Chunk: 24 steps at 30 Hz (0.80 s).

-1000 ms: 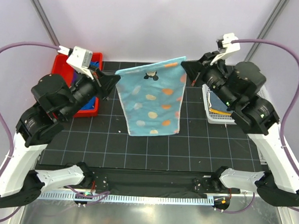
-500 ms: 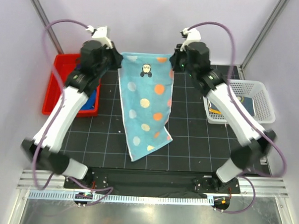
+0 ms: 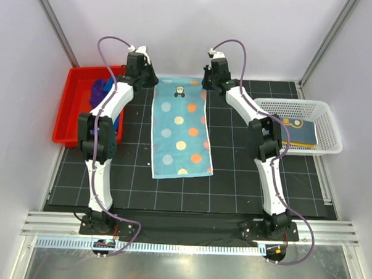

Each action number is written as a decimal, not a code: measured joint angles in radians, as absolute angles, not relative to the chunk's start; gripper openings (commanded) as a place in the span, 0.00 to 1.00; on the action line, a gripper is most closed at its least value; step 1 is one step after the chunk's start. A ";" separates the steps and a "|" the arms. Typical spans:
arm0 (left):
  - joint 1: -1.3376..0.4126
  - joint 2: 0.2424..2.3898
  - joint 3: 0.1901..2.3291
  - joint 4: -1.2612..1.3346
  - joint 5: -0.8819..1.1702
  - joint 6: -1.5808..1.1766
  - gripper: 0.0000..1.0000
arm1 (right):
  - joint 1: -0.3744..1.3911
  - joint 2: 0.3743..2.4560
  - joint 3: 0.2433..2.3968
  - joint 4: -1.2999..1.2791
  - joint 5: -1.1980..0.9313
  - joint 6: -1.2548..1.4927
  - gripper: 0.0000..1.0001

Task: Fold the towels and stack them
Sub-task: Fold the towel

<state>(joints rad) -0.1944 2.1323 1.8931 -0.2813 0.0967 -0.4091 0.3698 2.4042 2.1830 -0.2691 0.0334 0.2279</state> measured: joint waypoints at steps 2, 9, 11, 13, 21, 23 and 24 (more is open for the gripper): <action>-0.193 2.134 1.904 -0.265 0.099 -0.409 0.00 | 0.368 2.403 2.196 -0.244 0.036 0.228 0.01; -0.194 2.106 1.809 -0.149 0.133 -0.418 0.00 | 0.353 2.323 2.075 -0.154 0.038 0.231 0.01; -0.195 2.079 1.726 -0.121 0.144 -0.427 0.00 | 0.354 2.275 1.994 -0.133 0.033 0.237 0.01; -0.196 2.046 1.638 -0.104 0.155 -0.443 0.00 | 0.356 2.216 1.890 -0.107 0.023 0.247 0.01; -0.208 1.832 1.355 -0.040 0.170 -0.497 0.00 | 0.387 1.975 1.546 -0.051 0.005 0.283 0.01; -0.215 1.766 1.302 -0.033 0.169 -0.507 0.00 | 0.396 1.918 1.478 -0.030 0.005 0.292 0.01; -0.221 1.728 1.269 -0.018 0.165 -0.513 0.00 | 0.401 1.886 1.440 -0.014 0.006 0.295 0.01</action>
<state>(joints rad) -0.2211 1.7283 1.2690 -0.0181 0.1650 -0.5133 0.4007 1.8858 1.4399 -0.0143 0.0063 0.2947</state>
